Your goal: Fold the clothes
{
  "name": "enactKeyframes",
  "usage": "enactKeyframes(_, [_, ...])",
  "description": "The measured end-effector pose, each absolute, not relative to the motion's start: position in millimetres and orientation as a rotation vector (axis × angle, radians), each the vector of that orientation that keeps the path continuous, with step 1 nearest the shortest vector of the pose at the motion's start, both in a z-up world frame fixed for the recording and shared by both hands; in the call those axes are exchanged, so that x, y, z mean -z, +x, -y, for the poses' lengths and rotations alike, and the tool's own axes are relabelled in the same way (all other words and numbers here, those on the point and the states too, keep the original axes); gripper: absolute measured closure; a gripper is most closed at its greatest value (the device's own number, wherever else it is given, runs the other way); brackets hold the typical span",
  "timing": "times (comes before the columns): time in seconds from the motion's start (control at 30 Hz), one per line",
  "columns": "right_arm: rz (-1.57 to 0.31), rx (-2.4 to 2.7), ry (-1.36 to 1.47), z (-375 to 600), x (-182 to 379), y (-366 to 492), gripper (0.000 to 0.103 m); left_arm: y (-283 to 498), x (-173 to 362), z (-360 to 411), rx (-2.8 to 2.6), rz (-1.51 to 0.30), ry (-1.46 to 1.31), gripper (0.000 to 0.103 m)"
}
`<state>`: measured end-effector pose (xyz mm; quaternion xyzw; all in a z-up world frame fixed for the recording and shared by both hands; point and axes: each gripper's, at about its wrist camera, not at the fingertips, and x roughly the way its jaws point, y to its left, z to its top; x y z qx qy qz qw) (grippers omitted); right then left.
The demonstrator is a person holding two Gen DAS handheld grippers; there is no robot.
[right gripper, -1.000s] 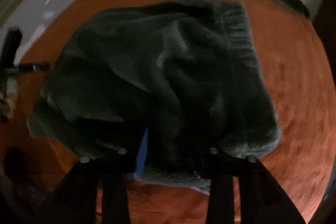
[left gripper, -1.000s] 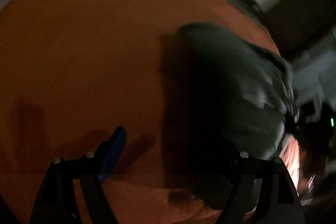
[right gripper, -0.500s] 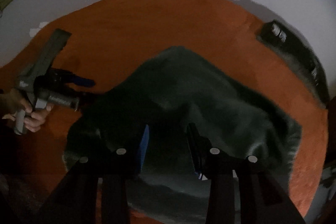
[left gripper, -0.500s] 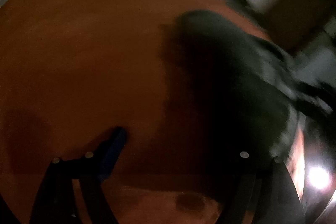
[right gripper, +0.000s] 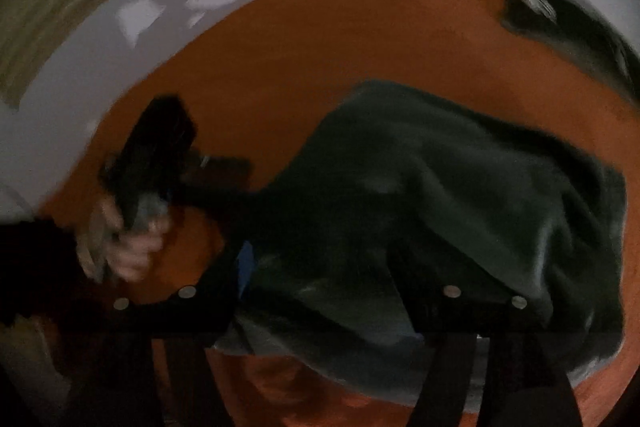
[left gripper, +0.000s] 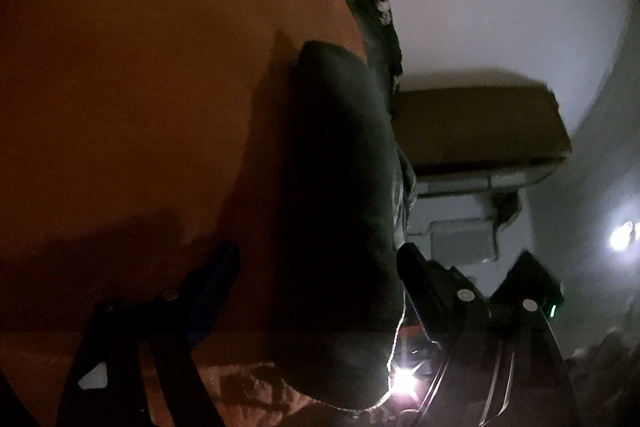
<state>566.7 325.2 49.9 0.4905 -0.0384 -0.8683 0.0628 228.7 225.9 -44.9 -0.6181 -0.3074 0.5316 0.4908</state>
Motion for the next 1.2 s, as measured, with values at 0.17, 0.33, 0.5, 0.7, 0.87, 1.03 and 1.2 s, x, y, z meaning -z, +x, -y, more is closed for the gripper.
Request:
enactKeyframes(0.17, [-0.15,2.499,1.627,-324,-63,522,0.033,265,23,-227,-1.297,0.608,-1.534,0.02])
enactKeyframes(0.33, [0.208,2.369,2.0,-357,-59,479,0.03,295,25,-266,-1.317,0.45,-1.566,0.02])
enactKeyframes(0.5, [0.595,2.539,1.881,-377,-63,526,0.03,301,34,-294,-1.325,0.423,-1.602,0.015])
enactKeyframes(0.7, [0.761,2.618,1.931,-408,-55,597,0.03,299,39,-313,-1.304,0.431,-1.639,0.013])
enactKeyframes(0.87, [0.613,2.862,1.752,-420,-75,663,0.03,293,40,-316,-1.297,0.505,-1.63,0.019])
enactKeyframes(1.03, [0.519,2.926,1.682,-426,-65,731,0.03,287,27,-312,-1.334,0.515,-1.565,0.055])
enactKeyframes(1.2, [0.843,2.95,1.59,-471,-79,747,0.03,278,12,-302,-1.342,0.526,-1.522,0.059])
